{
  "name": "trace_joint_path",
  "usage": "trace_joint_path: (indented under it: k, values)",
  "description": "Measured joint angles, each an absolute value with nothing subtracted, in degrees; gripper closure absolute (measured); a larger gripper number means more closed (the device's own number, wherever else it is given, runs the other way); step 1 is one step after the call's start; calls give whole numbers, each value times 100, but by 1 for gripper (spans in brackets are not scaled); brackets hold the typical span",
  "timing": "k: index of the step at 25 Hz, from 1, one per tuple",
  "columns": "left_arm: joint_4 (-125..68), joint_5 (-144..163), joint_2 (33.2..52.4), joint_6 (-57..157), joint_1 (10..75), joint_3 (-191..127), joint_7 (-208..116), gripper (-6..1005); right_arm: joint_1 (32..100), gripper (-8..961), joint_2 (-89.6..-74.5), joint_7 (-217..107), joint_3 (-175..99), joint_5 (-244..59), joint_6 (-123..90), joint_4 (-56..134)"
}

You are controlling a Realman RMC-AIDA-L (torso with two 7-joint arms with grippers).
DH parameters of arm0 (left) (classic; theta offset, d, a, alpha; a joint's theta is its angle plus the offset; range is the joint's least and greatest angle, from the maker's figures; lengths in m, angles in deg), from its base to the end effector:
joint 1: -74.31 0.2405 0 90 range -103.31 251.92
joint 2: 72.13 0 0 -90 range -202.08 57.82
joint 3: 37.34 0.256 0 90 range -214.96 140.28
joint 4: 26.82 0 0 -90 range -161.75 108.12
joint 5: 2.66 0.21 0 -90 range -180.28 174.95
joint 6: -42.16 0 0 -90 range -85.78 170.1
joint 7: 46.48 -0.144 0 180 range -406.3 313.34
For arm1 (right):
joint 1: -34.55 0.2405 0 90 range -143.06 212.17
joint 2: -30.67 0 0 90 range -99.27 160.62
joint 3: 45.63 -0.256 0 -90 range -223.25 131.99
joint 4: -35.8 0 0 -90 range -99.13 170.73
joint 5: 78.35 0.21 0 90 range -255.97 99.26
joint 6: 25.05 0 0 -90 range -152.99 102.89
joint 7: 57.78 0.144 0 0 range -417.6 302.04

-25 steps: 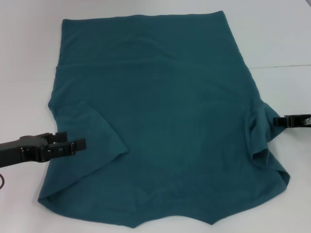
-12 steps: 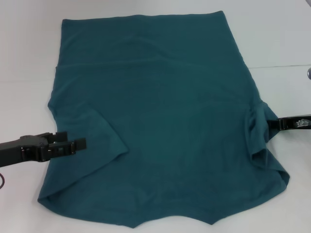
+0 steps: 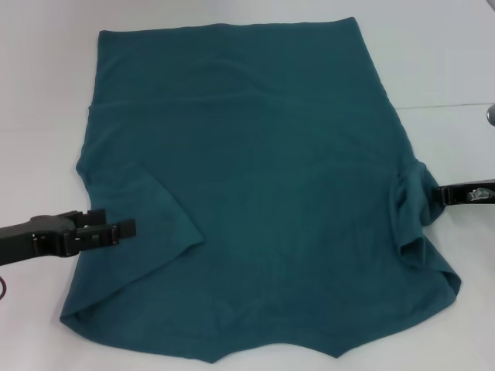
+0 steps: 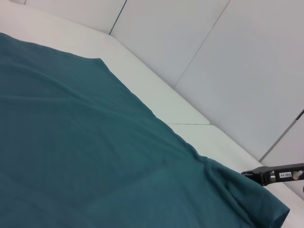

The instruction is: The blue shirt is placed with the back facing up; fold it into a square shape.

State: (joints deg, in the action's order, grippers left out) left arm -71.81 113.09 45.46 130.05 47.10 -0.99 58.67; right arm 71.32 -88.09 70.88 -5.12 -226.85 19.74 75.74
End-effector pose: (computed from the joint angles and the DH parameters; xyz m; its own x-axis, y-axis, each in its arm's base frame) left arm -0.2838 0.3353 0.0399 0.5440 0.6270 0.5576 0.7814 -0.6208 -0.0642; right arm 0.3366 0.4106 0.0346 0.5085 -0.7499 -0.4232 -0.7658 -0.1691 -0.6204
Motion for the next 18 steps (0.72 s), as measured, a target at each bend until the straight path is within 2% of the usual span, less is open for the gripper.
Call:
trace_joint_path:
  k: [6, 11, 18]
  values:
    - [-7181, 11308, 4546, 13005, 4714, -105, 5870, 66, 7103, 870, -8796, 7107, -538, -22523, 2139, 7775]
    - [-7181, 11309, 4546, 13005, 4715, -109, 5872, 66, 7035, 924, -8776, 7171, -555, -22149, 2605, 8267]
    - [-7181, 11309, 4546, 13005, 4715, -113, 5873, 66, 7084, 909, -8786, 7371, -538, -22061, 2928, 8723]
